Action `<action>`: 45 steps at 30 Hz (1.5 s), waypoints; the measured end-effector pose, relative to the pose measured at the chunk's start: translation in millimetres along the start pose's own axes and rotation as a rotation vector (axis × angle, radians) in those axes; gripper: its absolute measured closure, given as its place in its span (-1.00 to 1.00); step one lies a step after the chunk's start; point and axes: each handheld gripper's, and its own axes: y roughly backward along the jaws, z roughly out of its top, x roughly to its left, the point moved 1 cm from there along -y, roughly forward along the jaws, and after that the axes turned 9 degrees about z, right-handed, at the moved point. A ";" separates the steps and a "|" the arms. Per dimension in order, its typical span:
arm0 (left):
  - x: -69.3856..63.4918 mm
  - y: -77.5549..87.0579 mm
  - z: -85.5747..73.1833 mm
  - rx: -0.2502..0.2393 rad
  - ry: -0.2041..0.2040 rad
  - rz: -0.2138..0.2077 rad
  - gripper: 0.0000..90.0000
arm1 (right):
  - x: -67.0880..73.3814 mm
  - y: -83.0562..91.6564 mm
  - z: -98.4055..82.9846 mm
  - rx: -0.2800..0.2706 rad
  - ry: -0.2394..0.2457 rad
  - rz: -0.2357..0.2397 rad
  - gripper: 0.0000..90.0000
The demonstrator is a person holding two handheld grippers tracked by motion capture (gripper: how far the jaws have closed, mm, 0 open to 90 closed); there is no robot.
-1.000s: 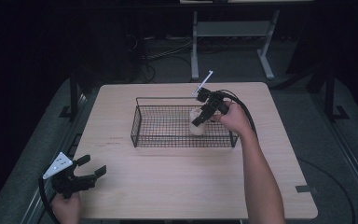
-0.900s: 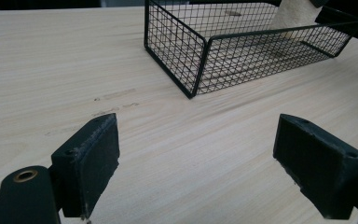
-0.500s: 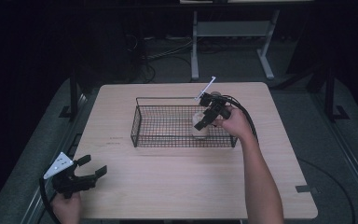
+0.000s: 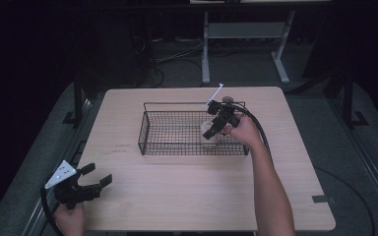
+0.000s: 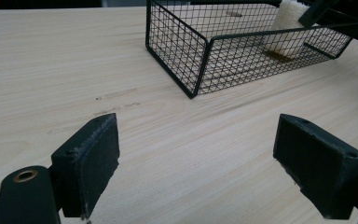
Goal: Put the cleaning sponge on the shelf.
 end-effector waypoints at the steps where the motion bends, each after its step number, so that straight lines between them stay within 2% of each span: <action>1: 0.2 -0.3 0.0 0.001 -0.001 0.001 -0.69 | -0.5 -0.8 0.1 0.003 0.001 -0.002 -0.37; 10: 2.2 -0.5 -0.4 0.001 0.003 0.004 -0.69 | -2.9 -3.0 -0.1 0.004 -0.006 0.003 -0.43; 17: 0.3 -1.7 0.5 0.005 -0.009 -0.003 -0.69 | 2.9 2.2 1.6 0.001 0.000 -0.005 -0.54; 21: 0.8 -0.7 0.3 0.000 -0.003 -0.003 -0.69 | 5.5 5.4 1.0 0.005 -0.002 -0.017 -0.58; 24: -0.1 0.1 0.0 -0.002 -0.001 -0.003 -0.69 | 6.9 9.4 0.5 0.003 0.003 -0.023 -0.58; 28: -0.4 -0.2 0.3 -0.002 -0.002 -0.005 -0.69 | 9.6 19.6 -1.1 -0.028 -0.002 -0.035 -0.60; 39: -1.4 -0.6 0.3 0.004 -0.009 -0.006 -0.69 | 17.5 38.7 -8.1 -0.043 0.004 -0.055 -0.62; 45: -1.9 -0.9 0.1 0.008 -0.013 -0.004 -0.69 | 19.6 41.2 -10.5 -0.031 0.002 -0.058 -0.62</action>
